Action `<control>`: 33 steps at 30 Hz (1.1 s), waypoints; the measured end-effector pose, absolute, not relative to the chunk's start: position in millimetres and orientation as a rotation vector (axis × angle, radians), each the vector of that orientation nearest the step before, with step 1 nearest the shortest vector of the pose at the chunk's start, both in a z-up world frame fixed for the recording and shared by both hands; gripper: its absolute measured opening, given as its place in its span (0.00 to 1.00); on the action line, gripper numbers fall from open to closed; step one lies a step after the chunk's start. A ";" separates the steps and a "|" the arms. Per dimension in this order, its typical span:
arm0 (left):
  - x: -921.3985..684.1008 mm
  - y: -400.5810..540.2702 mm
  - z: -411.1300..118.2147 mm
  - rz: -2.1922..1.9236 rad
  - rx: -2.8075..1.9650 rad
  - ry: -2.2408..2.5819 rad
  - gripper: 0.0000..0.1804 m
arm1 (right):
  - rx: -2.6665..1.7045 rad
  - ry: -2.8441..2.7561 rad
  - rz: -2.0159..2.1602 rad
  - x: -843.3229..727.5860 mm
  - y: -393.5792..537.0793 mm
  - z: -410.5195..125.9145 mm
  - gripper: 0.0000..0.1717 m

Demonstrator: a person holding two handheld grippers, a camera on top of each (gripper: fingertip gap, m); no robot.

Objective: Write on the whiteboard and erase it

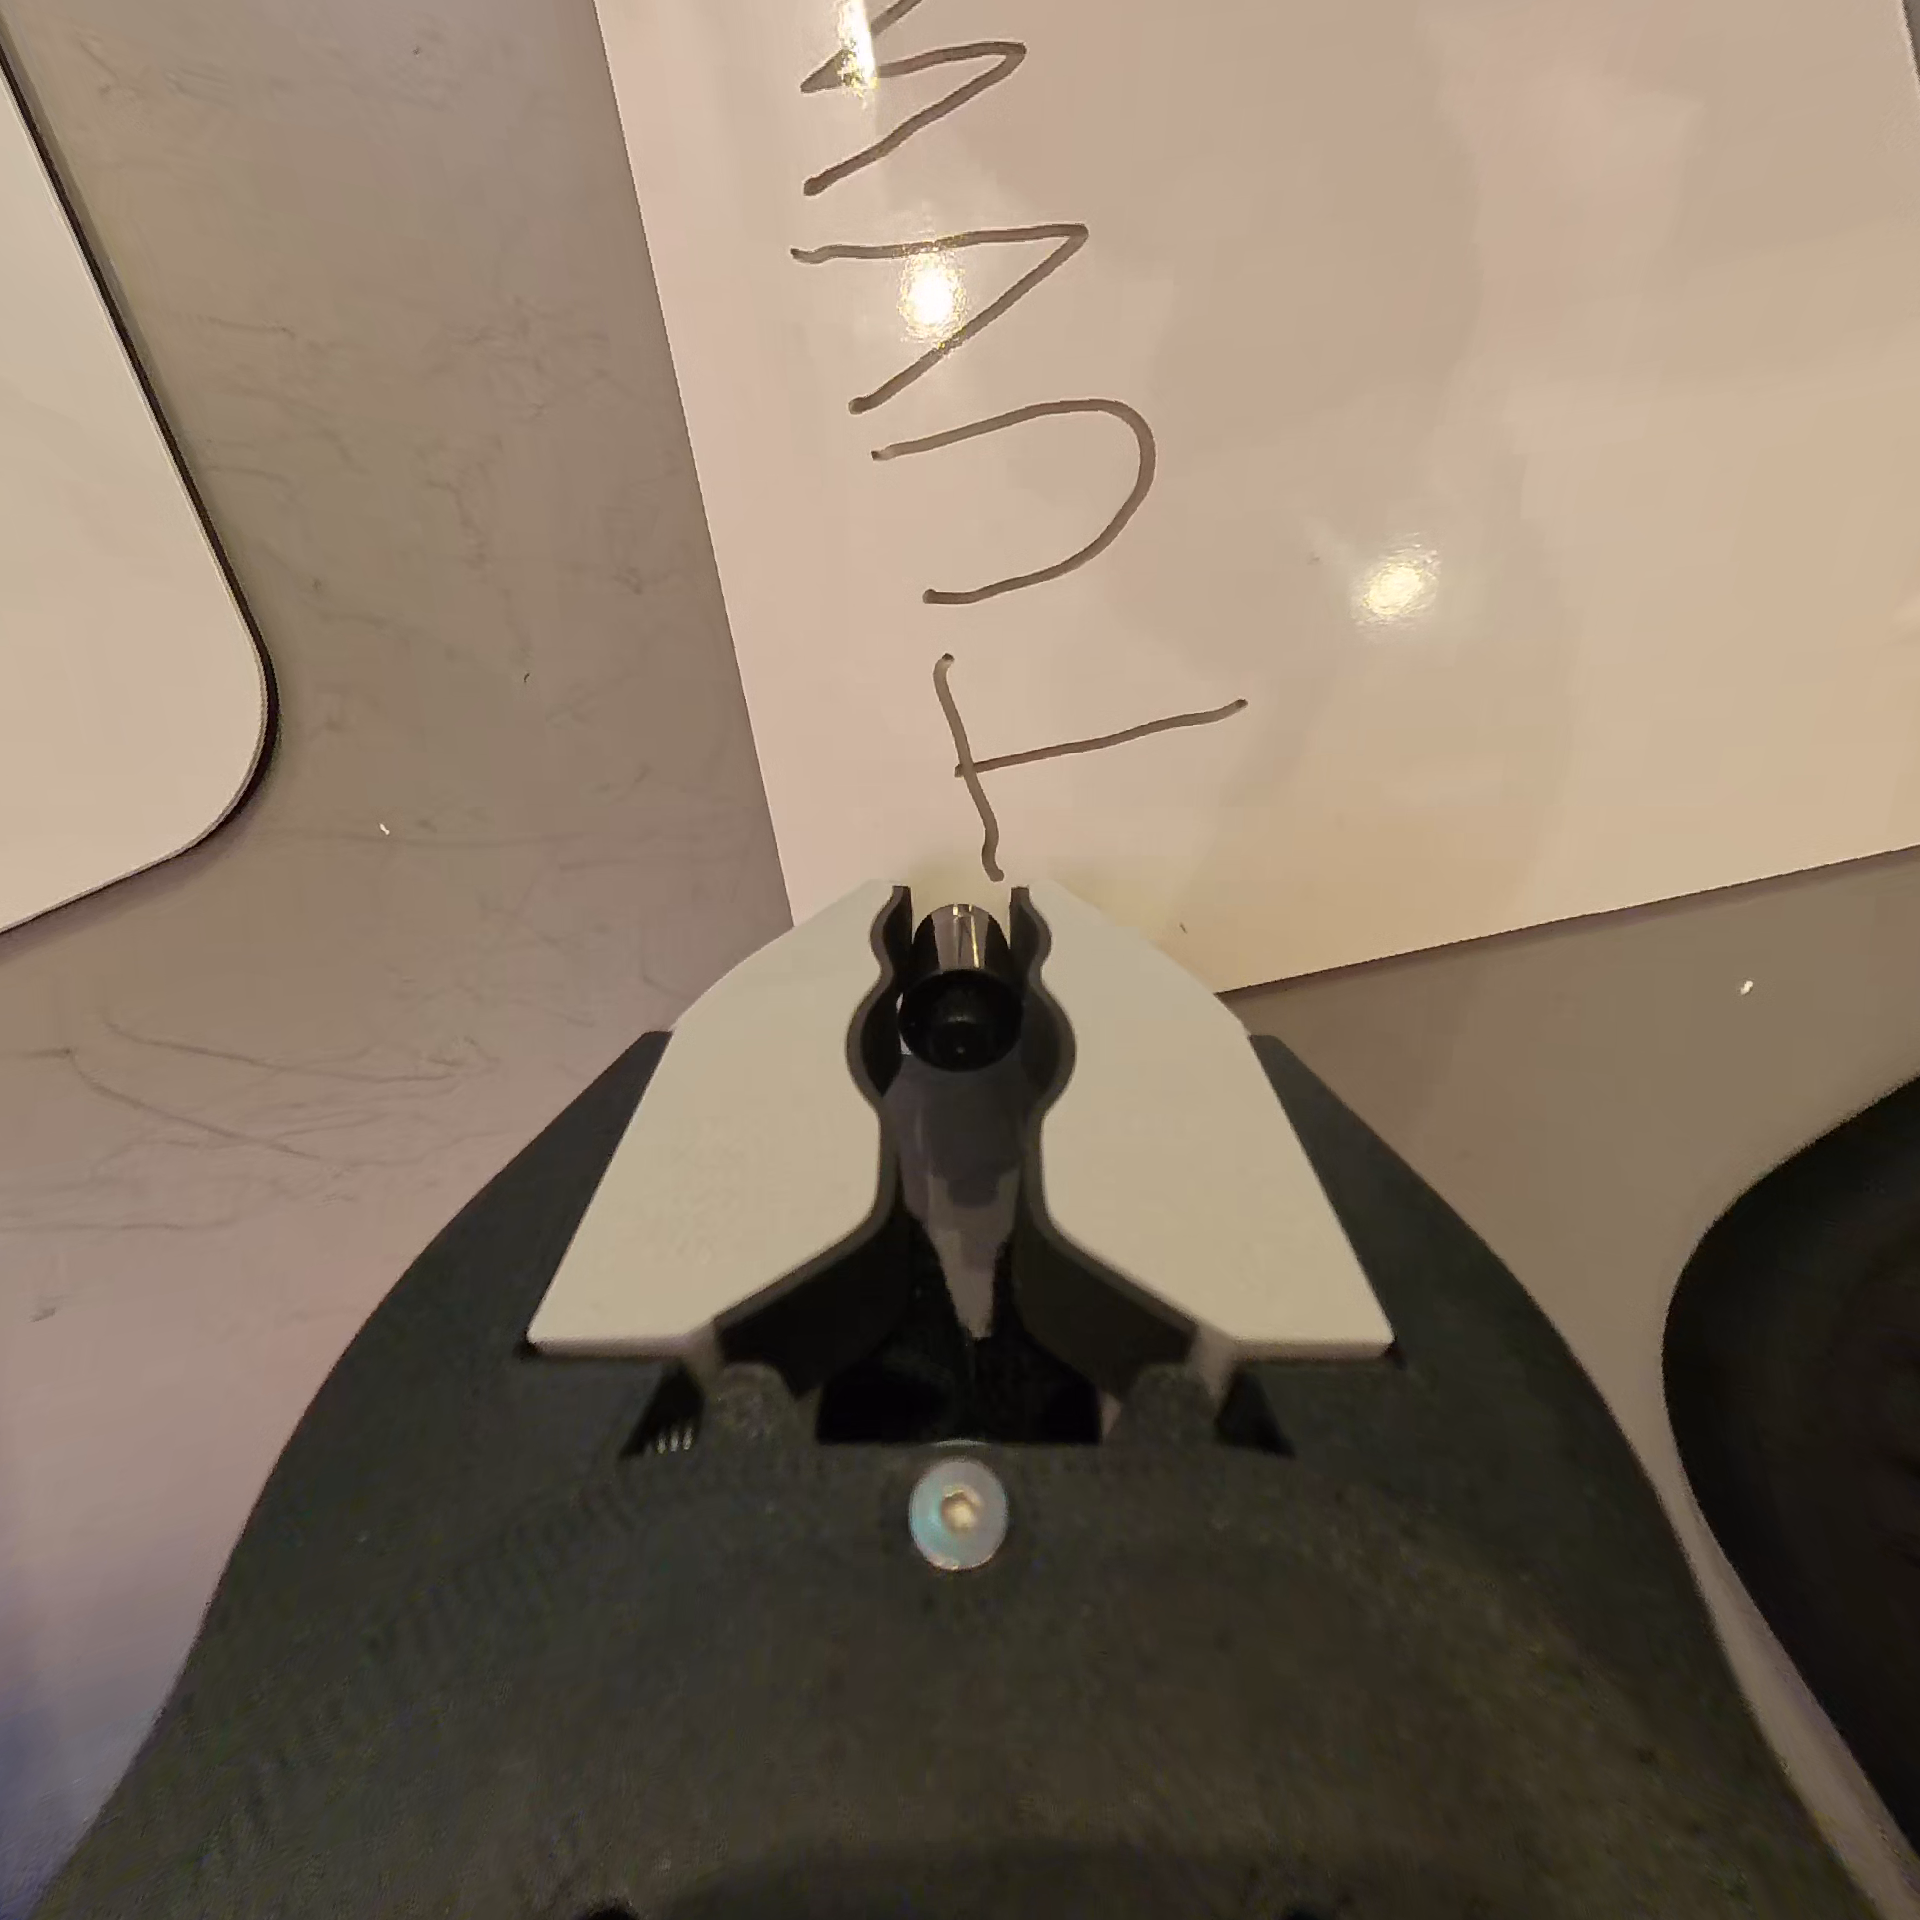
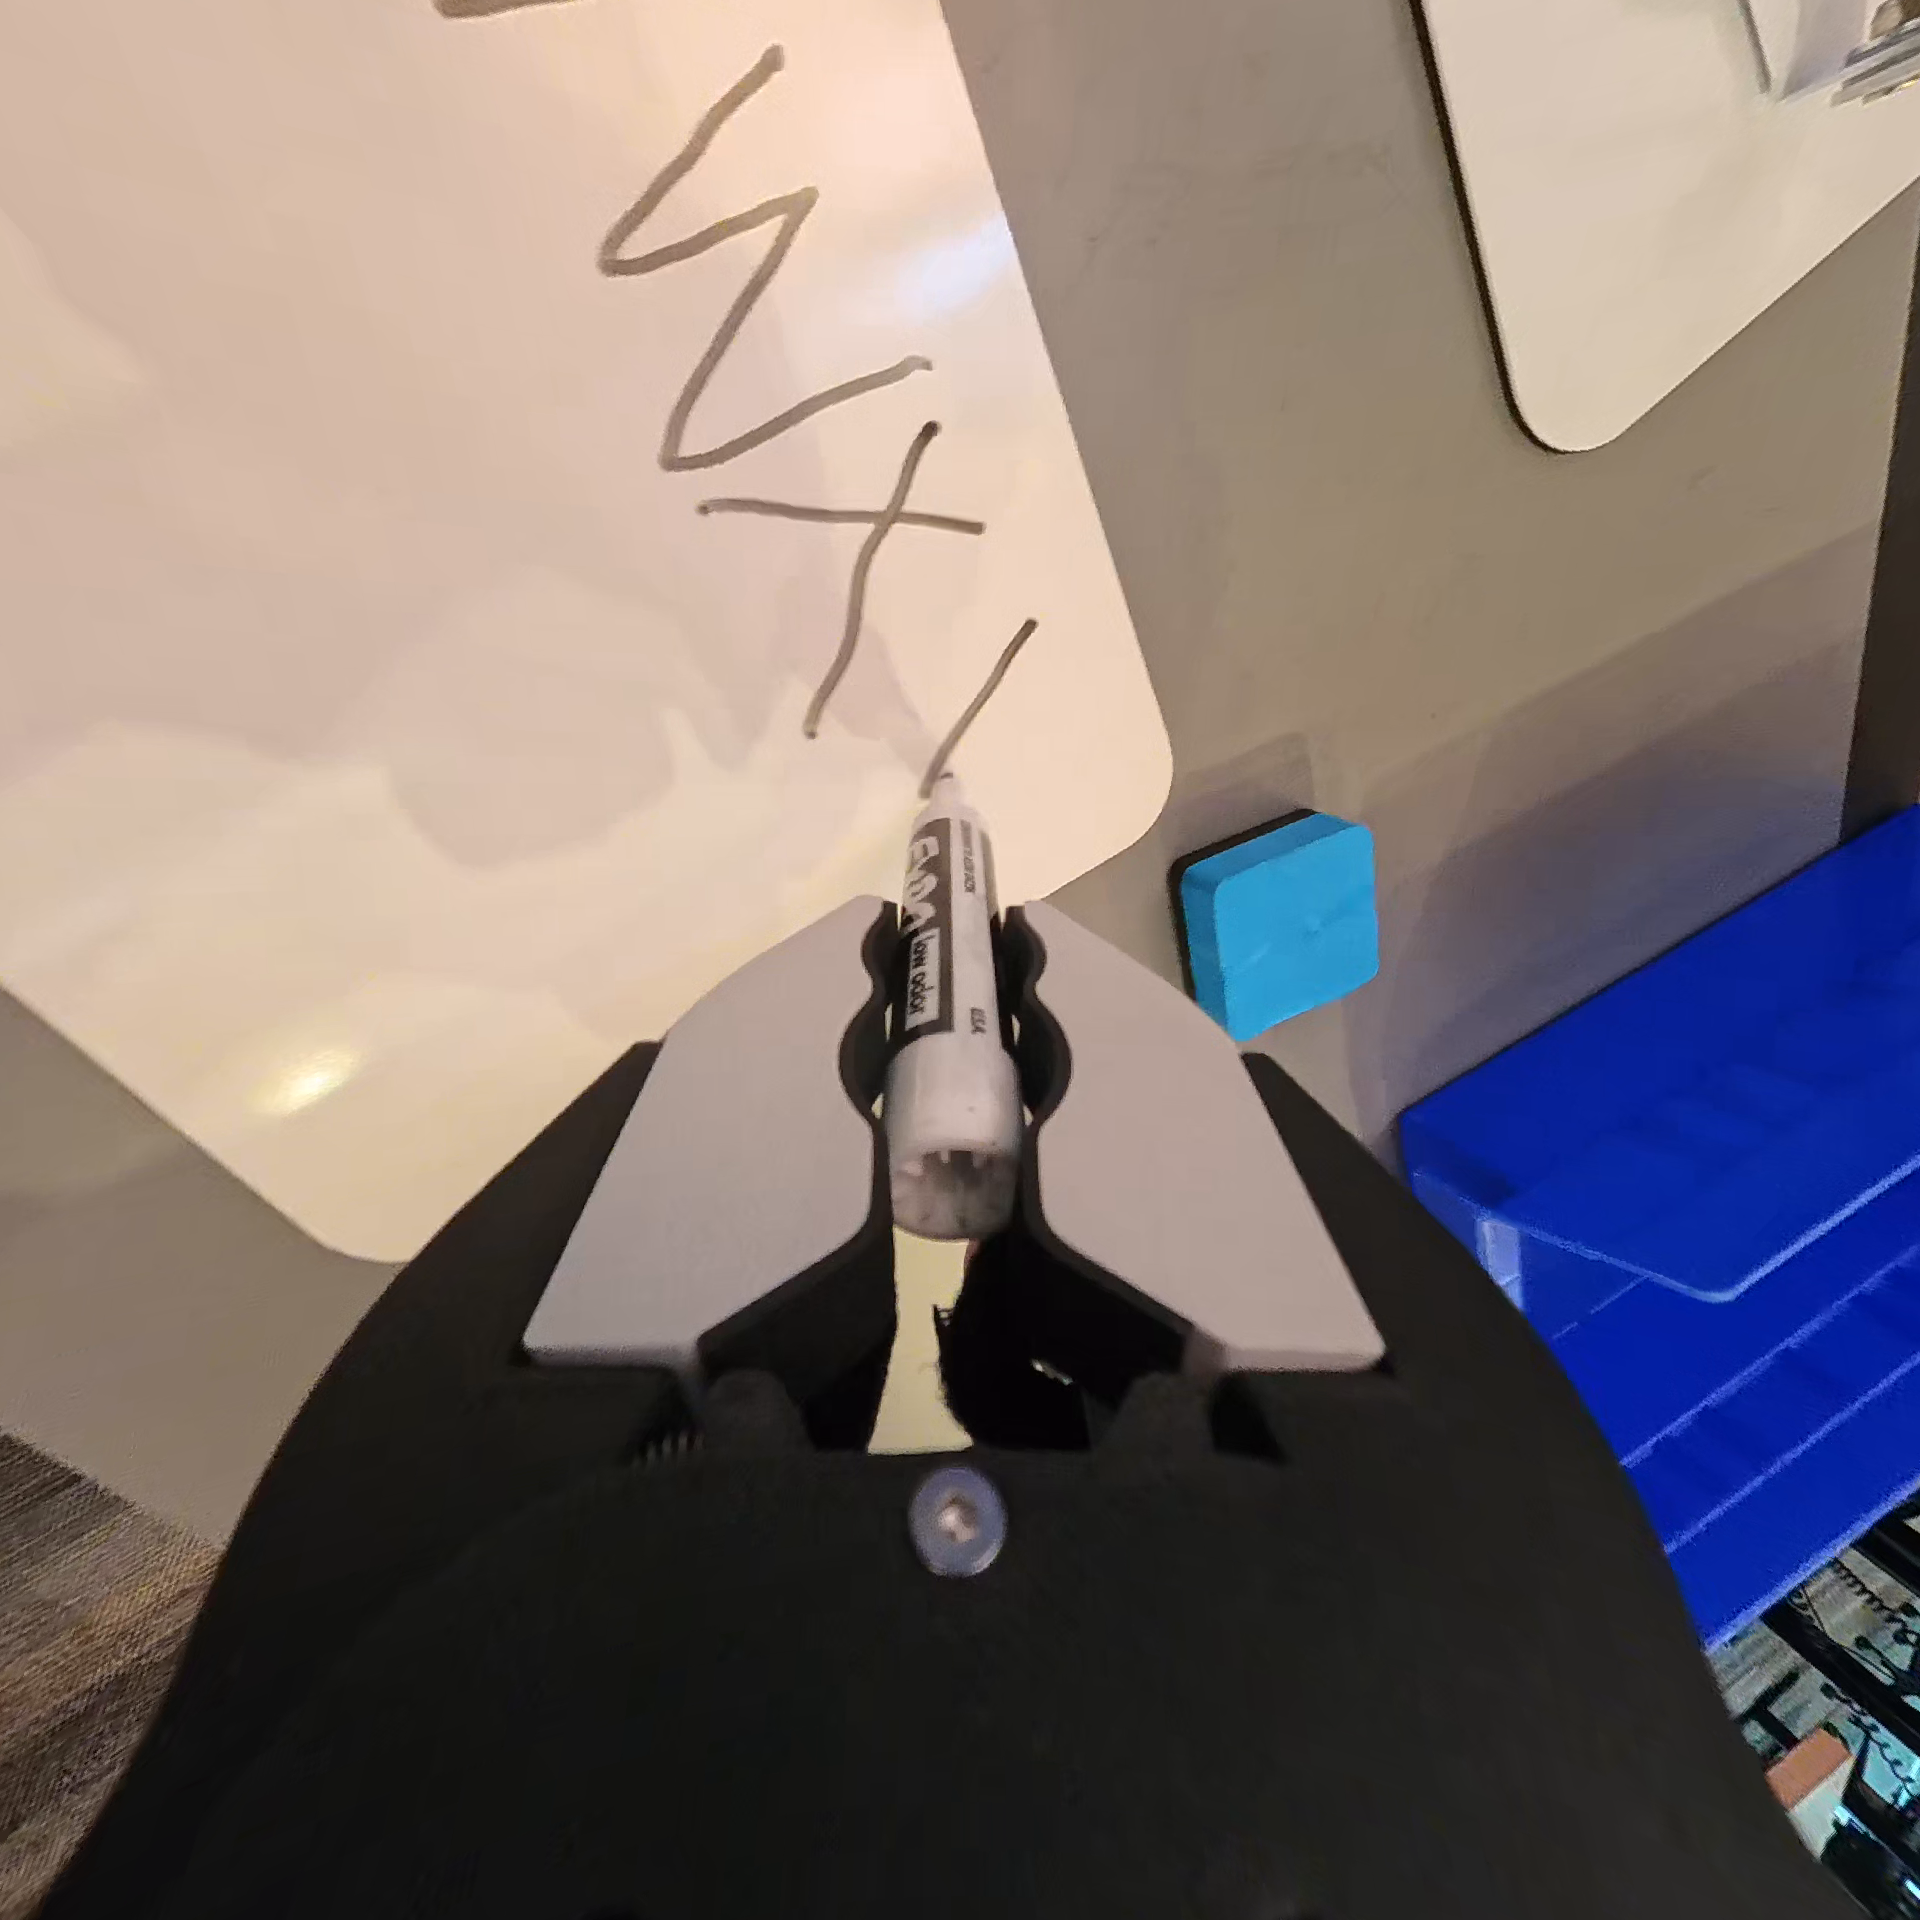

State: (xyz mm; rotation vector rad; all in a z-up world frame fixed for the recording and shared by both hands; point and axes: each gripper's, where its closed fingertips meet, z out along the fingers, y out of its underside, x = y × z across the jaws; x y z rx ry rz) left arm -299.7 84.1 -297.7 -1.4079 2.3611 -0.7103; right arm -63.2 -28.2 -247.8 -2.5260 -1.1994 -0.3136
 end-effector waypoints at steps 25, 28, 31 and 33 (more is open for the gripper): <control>-299.5 84.0 -297.7 -0.713 -1.411 2.360 0.10 | -2.533 -1.232 -0.280 -66.7 -30.1 -245.3 0.12; -299.6 84.0 -297.6 -0.715 -1.411 2.360 0.10 | -2.538 -1.232 -0.290 -64.8 -29.0 -246.6 0.12; -299.7 84.1 -297.6 -0.718 -1.412 2.360 0.10 | -2.542 -1.237 -0.291 -66.0 -31.0 -246.8 0.12; -299.7 84.1 -297.6 -0.719 -1.412 2.359 0.10 | -2.551 -1.240 -0.277 -67.4 -36.4 -246.6 0.12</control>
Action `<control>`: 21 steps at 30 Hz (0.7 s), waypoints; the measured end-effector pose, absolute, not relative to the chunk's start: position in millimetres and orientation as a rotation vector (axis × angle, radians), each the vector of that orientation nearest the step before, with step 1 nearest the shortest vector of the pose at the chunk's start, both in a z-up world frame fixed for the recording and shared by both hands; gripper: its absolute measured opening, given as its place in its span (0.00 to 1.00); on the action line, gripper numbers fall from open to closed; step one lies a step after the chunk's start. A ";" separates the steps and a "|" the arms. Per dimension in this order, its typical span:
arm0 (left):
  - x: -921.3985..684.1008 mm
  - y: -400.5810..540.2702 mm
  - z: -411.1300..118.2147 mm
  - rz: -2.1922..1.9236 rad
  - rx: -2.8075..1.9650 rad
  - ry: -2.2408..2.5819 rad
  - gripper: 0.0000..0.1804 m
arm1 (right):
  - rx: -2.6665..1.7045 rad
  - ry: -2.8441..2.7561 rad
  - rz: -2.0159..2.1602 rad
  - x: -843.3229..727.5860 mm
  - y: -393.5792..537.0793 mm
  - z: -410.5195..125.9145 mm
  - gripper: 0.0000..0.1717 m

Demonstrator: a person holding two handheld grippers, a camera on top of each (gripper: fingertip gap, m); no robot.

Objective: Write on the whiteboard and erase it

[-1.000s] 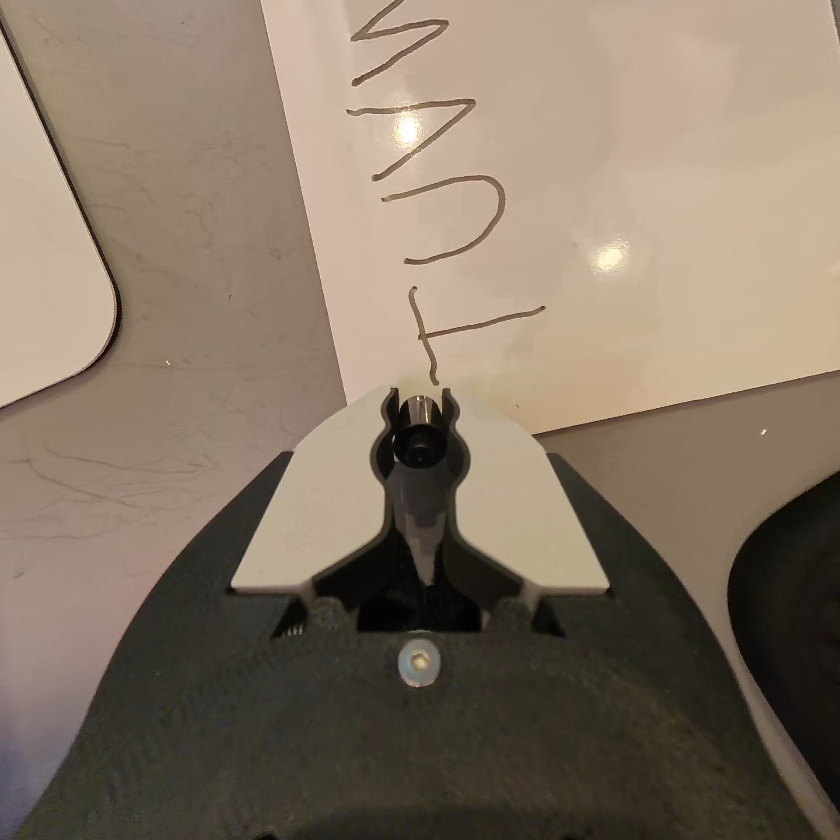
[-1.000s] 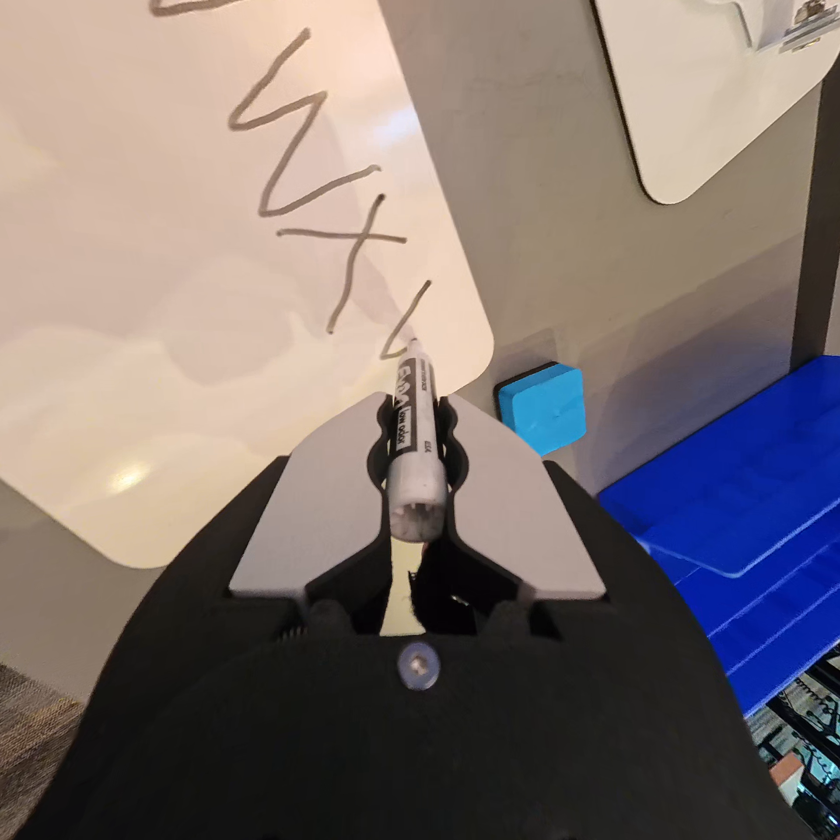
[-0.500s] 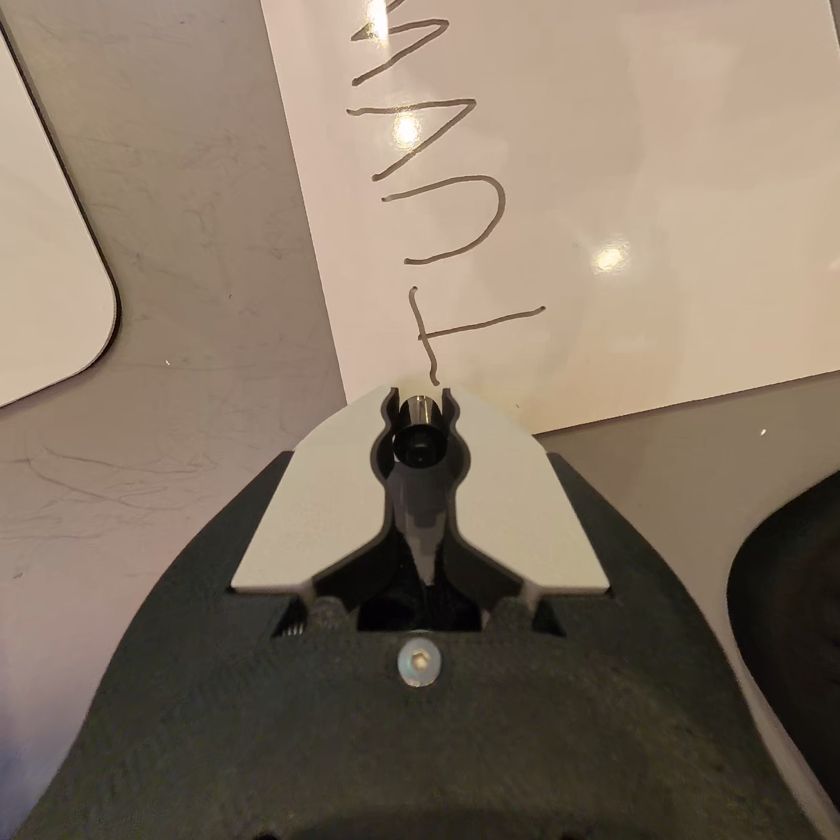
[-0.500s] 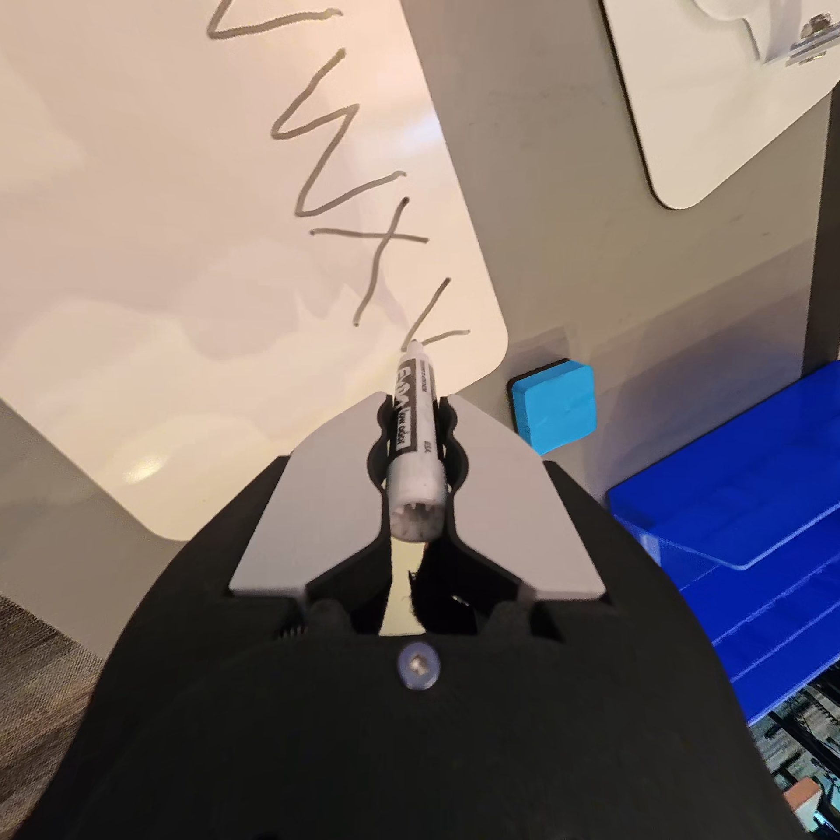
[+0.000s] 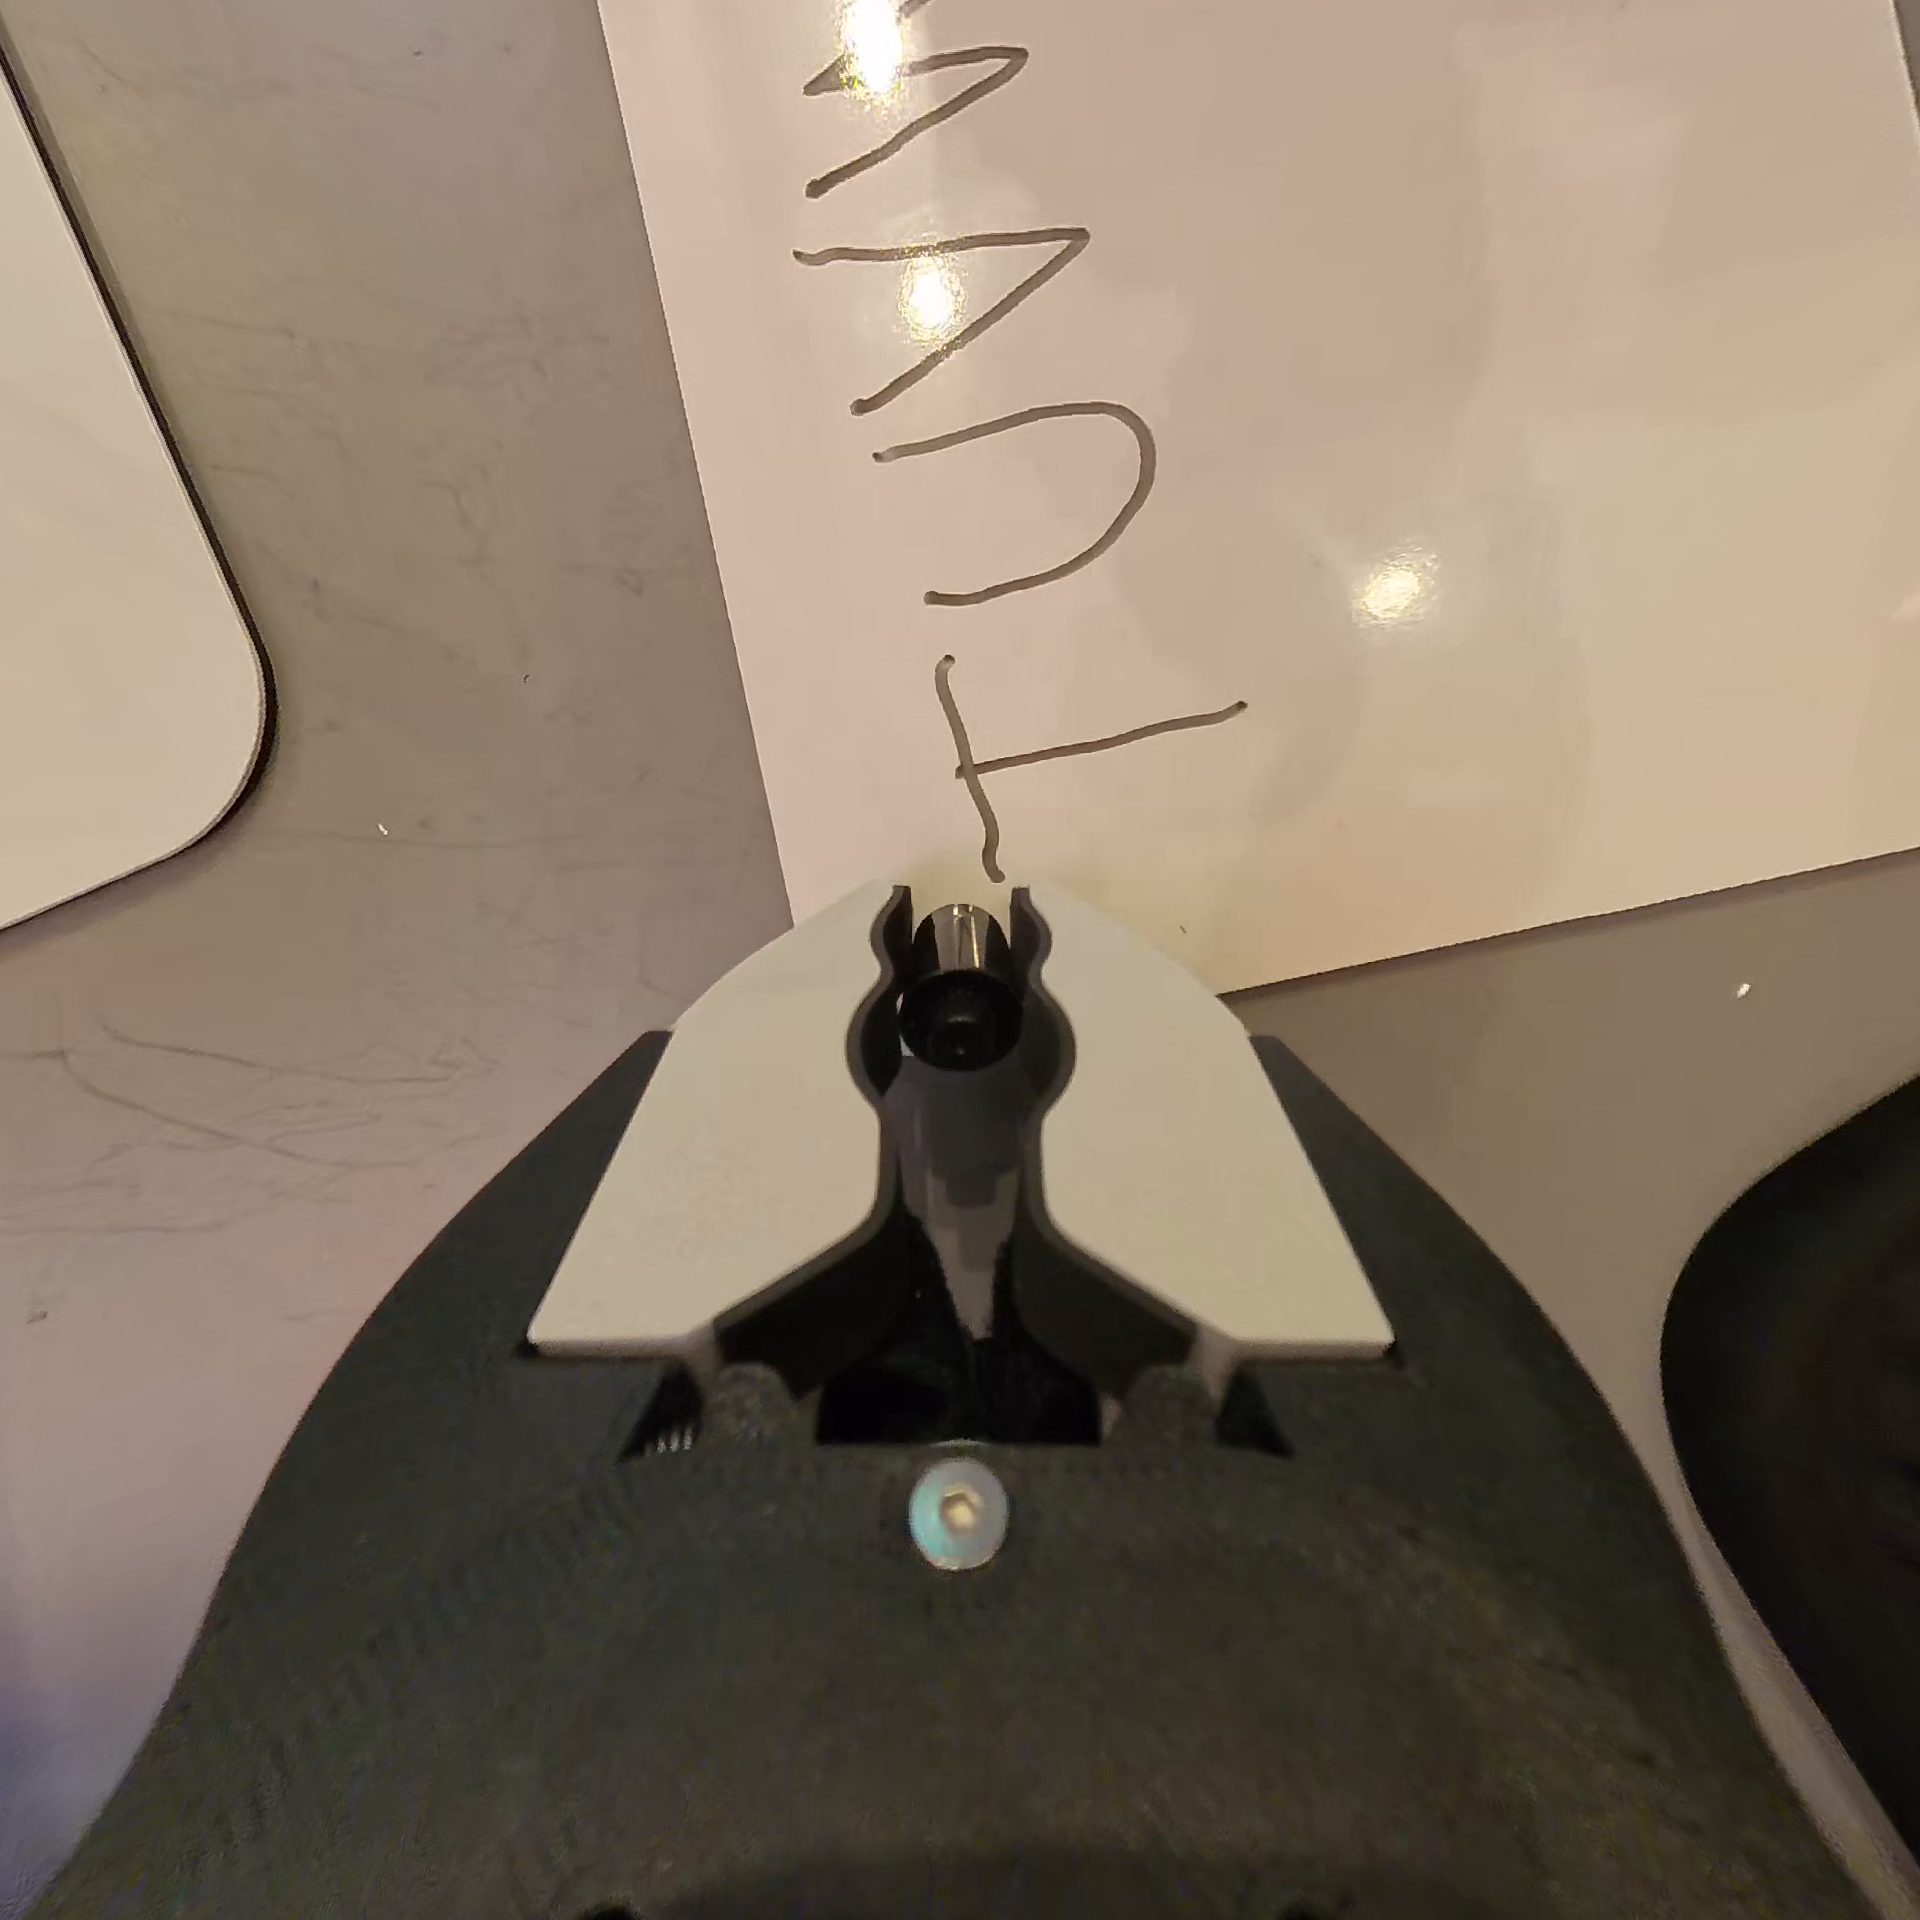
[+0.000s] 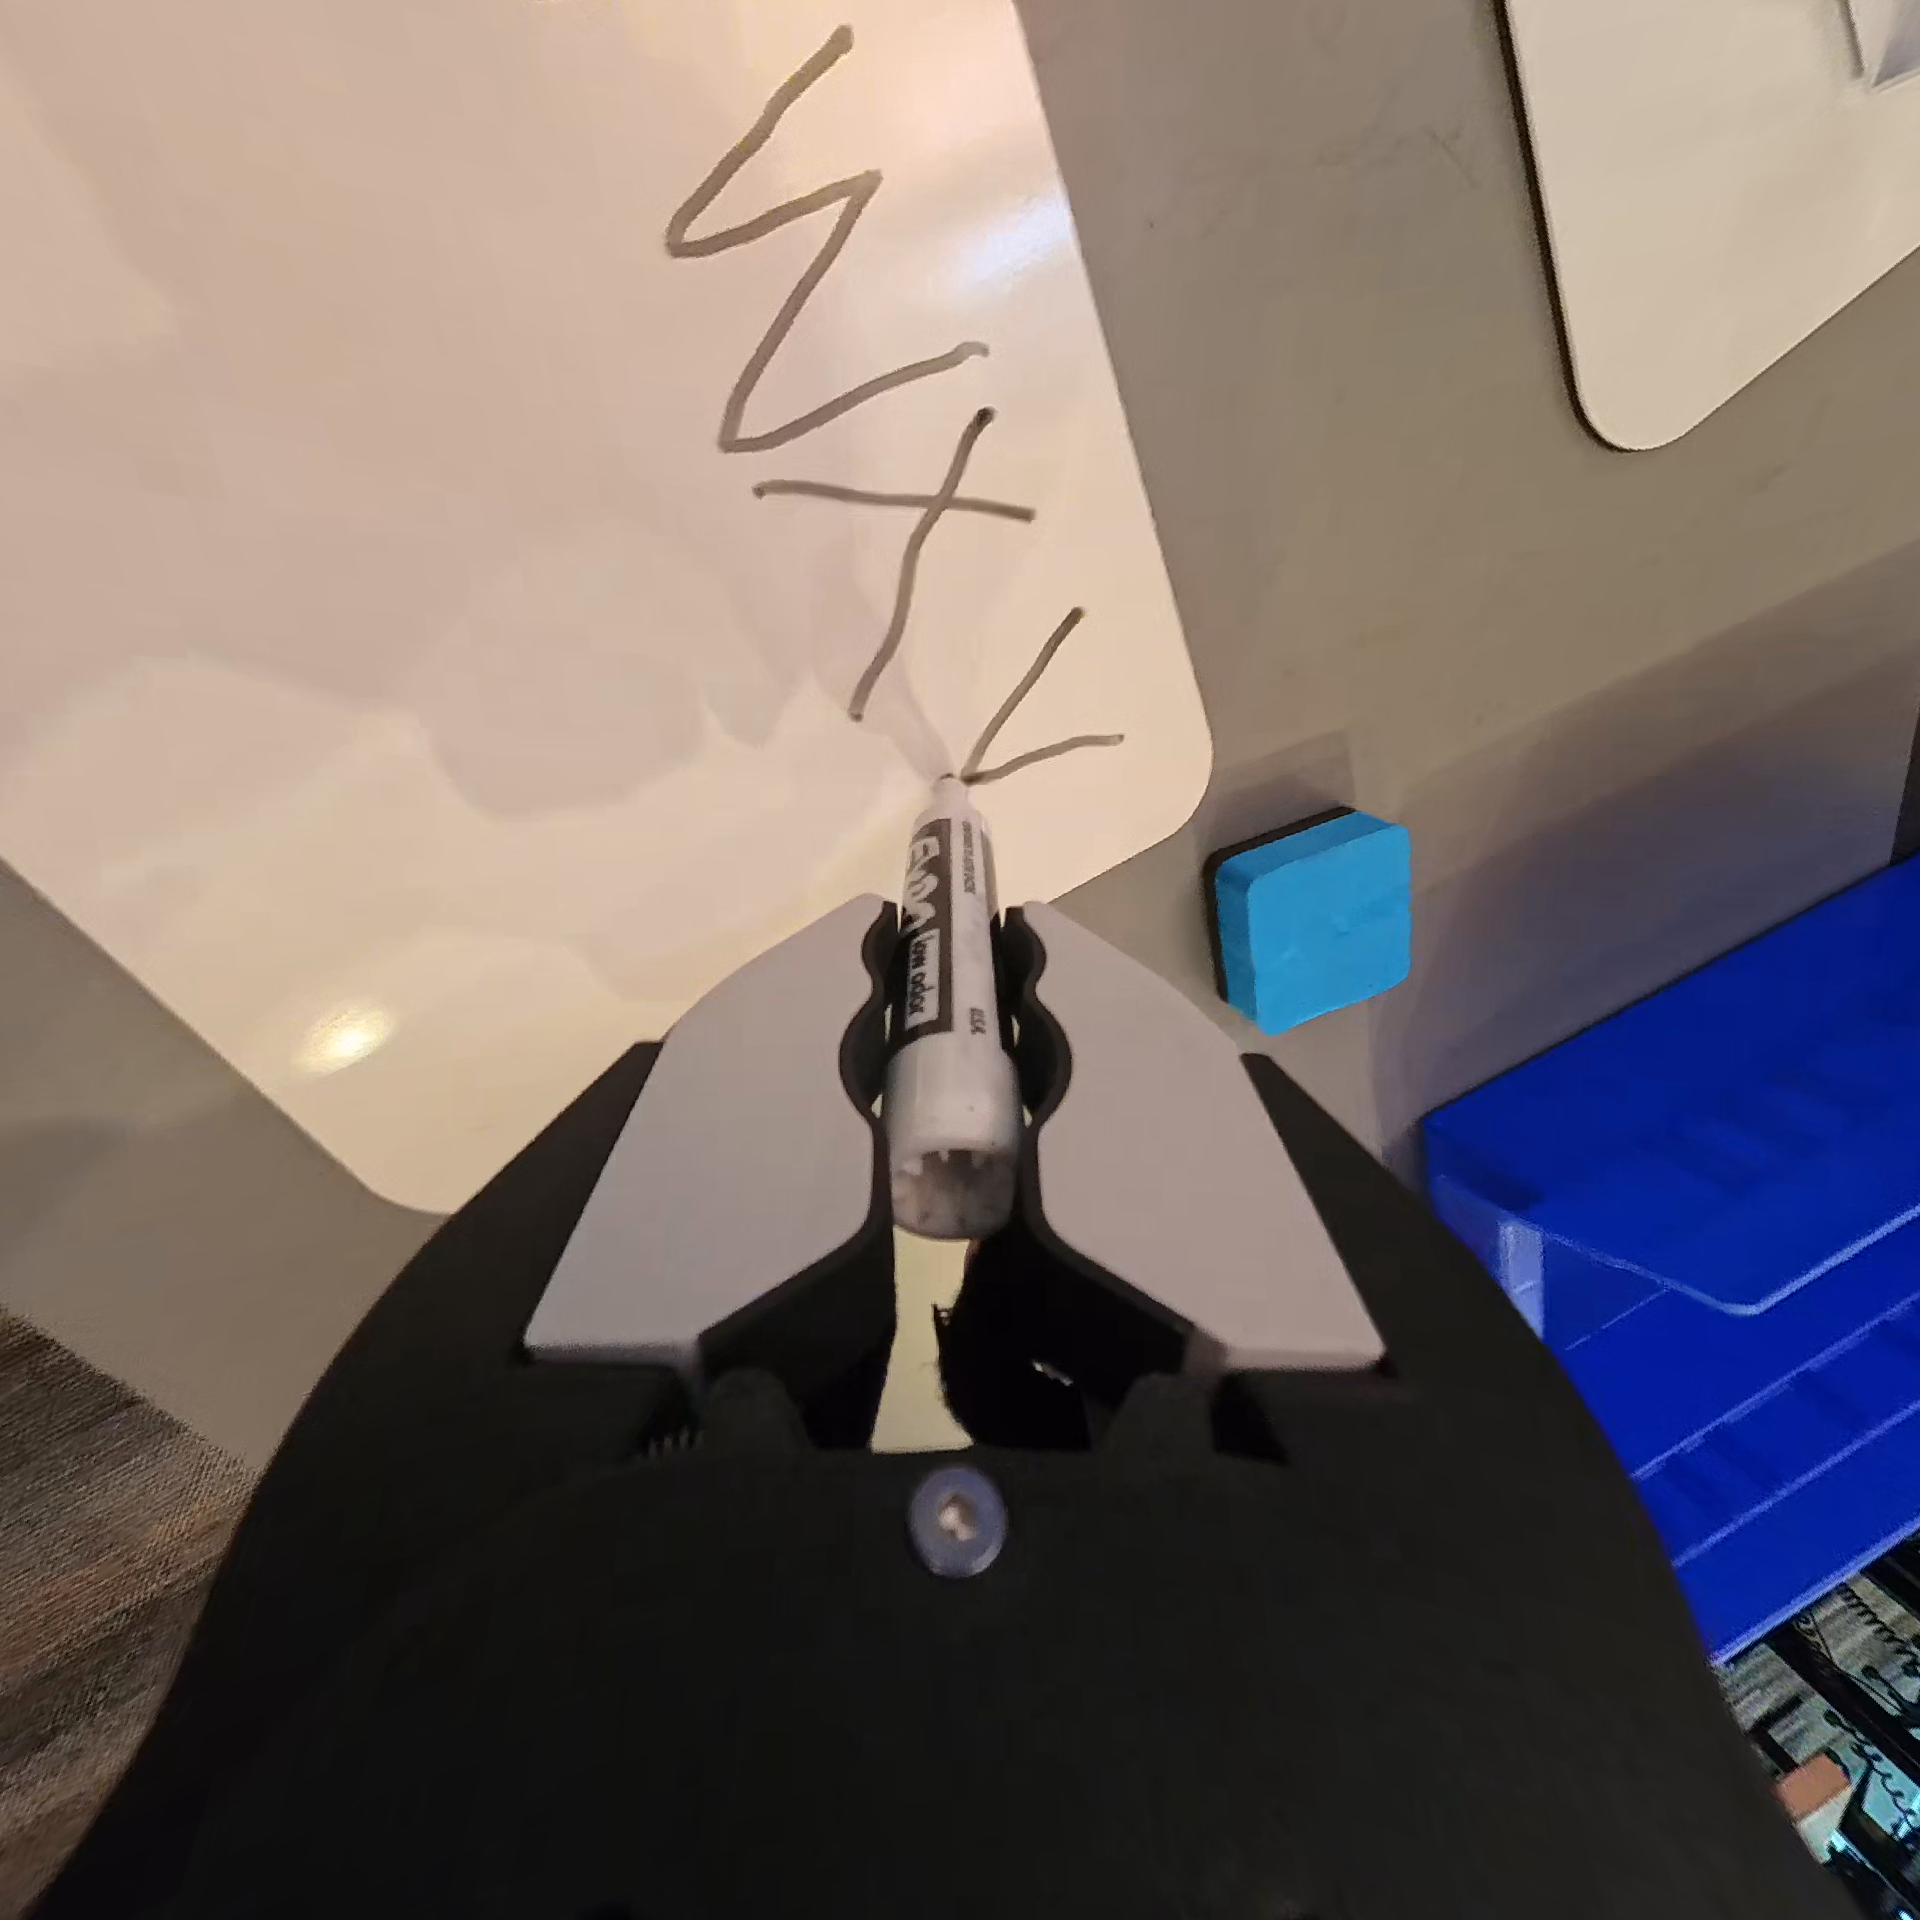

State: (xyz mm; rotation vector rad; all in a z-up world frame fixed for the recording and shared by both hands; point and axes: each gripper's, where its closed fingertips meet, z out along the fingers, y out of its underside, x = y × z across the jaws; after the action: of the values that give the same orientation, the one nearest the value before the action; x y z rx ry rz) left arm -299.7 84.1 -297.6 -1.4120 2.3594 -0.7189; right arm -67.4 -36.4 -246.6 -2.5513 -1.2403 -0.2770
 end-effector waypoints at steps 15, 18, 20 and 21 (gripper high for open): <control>-299.1 83.9 -297.6 -0.675 -1.415 2.372 0.10 | -2.470 -1.053 -0.397 -45.0 -65.4 -201.2 0.12; -298.6 83.8 -297.6 -0.646 -1.430 2.370 0.10 | -2.445 -1.008 -0.413 -36.8 -70.9 -194.6 0.12; -298.0 83.6 -297.7 -0.640 -1.450 2.357 0.10 | -2.416 -1.002 -0.408 -37.0 -74.0 -190.0 0.12; -297.8 83.6 -297.7 -0.640 -1.461 2.348 0.10 | -2.402 -0.994 -0.404 -37.5 -74.5 -187.4 0.12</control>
State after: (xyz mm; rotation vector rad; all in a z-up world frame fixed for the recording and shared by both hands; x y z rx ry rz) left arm -297.8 83.6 -297.7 -1.4613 2.3483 -0.6395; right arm -37.5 -74.5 -187.4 -2.4016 -0.9936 -0.4043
